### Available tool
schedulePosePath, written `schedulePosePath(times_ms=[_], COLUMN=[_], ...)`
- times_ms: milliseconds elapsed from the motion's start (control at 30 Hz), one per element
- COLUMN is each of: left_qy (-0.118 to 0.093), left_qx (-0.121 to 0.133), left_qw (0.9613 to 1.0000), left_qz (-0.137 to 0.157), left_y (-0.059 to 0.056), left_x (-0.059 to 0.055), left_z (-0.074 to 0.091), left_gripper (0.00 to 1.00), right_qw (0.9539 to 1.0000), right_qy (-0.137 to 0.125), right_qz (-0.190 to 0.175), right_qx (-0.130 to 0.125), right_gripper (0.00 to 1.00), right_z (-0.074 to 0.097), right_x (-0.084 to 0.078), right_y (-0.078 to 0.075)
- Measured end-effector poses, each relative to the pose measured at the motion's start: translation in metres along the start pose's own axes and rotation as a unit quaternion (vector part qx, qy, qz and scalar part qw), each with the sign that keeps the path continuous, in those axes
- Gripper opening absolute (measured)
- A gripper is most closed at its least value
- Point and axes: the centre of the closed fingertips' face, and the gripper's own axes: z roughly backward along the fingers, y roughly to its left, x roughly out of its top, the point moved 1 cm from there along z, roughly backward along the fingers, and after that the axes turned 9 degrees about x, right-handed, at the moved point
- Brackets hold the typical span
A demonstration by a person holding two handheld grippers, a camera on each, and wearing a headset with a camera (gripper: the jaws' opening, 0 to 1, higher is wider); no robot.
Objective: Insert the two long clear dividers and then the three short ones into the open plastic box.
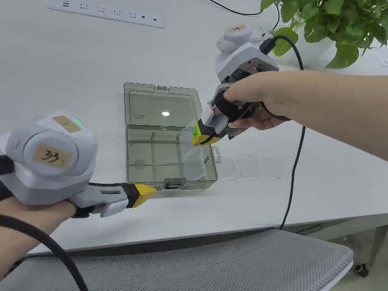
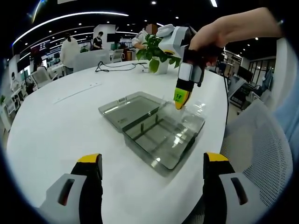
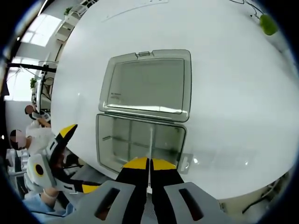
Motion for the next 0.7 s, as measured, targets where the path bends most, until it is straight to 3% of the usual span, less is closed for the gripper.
schedulePosePath(times_ms=[367,700], left_qy=[0.002,0.000], left_qx=[-0.001,-0.002], left_qw=[1.0000,1.0000], left_qz=[0.001,0.002], left_y=[0.000,0.001], left_x=[-0.002,-0.001], left_z=[0.000,-0.001], left_gripper=[0.90,0.90], right_qw=[1.0000,1.0000], right_qy=[-0.002,-0.004], right_qz=[0.002,0.001], right_qx=[-0.003,-0.005], right_gripper=[0.02,0.02], right_z=[0.001,-0.001], right_x=[-0.011,0.000], right_y=[0.008,0.001])
